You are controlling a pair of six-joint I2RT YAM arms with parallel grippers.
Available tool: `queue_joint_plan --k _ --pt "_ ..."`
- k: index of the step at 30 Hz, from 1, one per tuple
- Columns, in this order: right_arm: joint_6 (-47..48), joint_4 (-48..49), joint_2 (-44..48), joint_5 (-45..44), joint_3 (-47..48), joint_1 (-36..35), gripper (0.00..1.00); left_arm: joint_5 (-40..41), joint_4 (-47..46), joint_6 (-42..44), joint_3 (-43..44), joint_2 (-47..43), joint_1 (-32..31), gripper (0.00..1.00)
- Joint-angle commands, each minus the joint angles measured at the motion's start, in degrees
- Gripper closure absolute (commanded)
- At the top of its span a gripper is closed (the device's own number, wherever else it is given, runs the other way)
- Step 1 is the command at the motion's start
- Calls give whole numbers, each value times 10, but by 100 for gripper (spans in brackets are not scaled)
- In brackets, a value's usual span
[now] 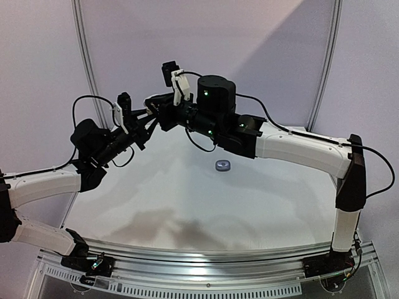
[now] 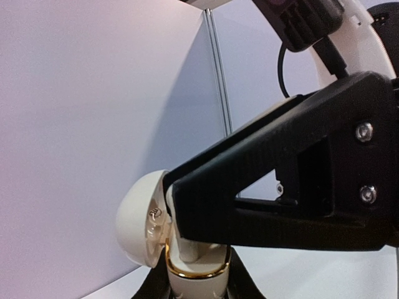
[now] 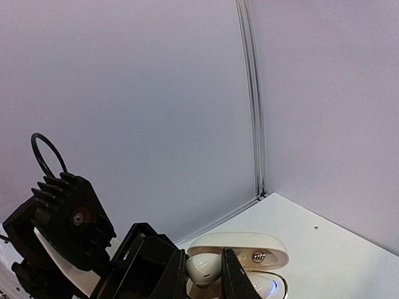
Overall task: Insert the wireless bluetooth earbuds into the charging case
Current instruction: Insert the left earbud into the left side groove of the charging case.
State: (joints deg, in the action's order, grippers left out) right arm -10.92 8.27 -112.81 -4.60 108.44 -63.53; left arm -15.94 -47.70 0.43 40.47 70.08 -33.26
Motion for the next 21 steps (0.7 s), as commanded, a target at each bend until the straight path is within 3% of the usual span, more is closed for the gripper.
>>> queue_joint_plan --k 1,14,21 --pt "17 -43 -19 1 -16 -5 98 15 -35 -2 14 0 -1 100" --pt "8 -50 -29 -68 -18 -24 96 37 -39 20 13 0 -1 100" --pt "17 -58 -29 -67 -15 -24 87 35 -38 19 13 1 -1 100"
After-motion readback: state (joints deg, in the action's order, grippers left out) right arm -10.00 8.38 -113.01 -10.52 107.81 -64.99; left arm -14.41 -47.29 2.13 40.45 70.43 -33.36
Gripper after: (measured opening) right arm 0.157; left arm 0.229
